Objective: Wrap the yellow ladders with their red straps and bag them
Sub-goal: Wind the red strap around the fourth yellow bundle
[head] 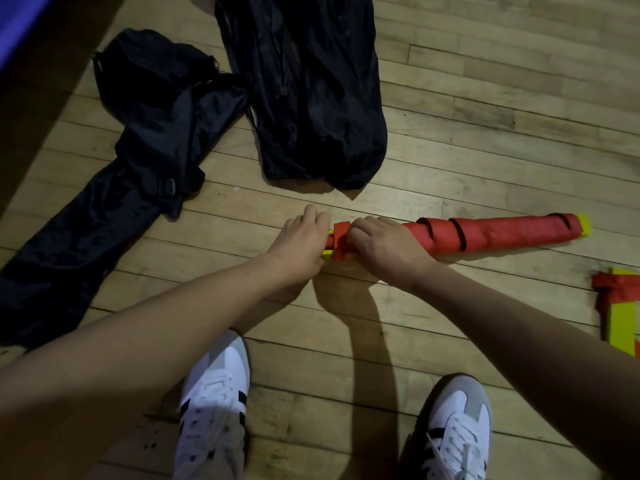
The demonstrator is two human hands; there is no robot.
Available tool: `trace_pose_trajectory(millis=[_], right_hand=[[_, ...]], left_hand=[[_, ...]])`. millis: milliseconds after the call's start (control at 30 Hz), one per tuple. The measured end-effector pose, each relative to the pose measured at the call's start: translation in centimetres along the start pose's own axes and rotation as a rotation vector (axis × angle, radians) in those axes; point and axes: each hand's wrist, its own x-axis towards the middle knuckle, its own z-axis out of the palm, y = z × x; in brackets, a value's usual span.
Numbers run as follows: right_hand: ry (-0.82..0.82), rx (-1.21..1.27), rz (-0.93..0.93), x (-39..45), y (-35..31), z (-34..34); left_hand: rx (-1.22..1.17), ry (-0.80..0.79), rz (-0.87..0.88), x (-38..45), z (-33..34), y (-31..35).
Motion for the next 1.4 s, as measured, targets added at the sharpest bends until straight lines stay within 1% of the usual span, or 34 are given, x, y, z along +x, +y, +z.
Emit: trace_pose_trajectory(millis=[67, 167, 300, 367, 467, 600, 667, 733, 867, 1000, 1100, 1200, 1300, 1400], right_hand=[[0.008, 0.025, 0.01, 0.2, 0.1, 0.0], [-0.008, 0.084, 0.036, 0.5, 0.3, -0.2], [-0.094, 0.139, -0.007, 1.2, 0.6, -0.6], [-0.137, 0.108, -0.053, 1.5, 0.4, -0.7], [-0.093, 0.007, -0.108, 1.9, 0.2, -0.5], [-0.048, -0.079, -0.135, 2.0, 0.1, -0.1], [-0.081, -0.089, -0.174, 2.0, -0.5, 0.2], [-0.103, -0.083, -0.178, 2.3, -1.1, 0.3], [-0.08, 0.038, -0.036, 2.8, -1.8, 0.1], [-0.153, 0.096, -0.004, 2.3, -2.7, 0.1], [-0.099, 0.071, 0.082, 2.0, -3.2, 0.0], [-0.041, -0.035, 0.185, 2.1, -3.9, -0.5], [-0.01, -0.122, 0.239, 1.8, -4.1, -0.2], [0.022, -0.101, 0.319, 1.7, -4.3, 0.2]], left_hand=[[-0.048, -0.023, -0.034, 0.3, -0.2, 0.0], [-0.003, -0.044, -0.03, 0.8, -0.4, 0.0], [0.066, -0.046, 0.013, 1.4, 0.2, -0.4], [0.08, -0.081, 0.044, 1.3, 0.6, -0.9], [0.044, -0.13, 0.086, 0.4, 0.9, -1.6], [0.037, -0.042, 0.114, -0.6, 1.2, -1.8], [0.053, 0.016, 0.067, -0.4, 0.9, -1.7], [0.089, 0.03, 0.021, -0.1, 0.6, -1.9], [0.147, -0.017, -0.015, 0.0, 0.6, -2.2], [0.189, -0.04, 0.0, 0.1, 0.6, -2.6], [0.214, -0.015, 0.009, 0.2, 0.3, -2.5], [0.205, 0.012, -0.059, 0.1, 0.4, -2.0], [0.147, 0.043, -0.143, -0.3, 0.7, -1.8], [0.144, 0.104, -0.205, -0.3, 0.9, -1.8]])
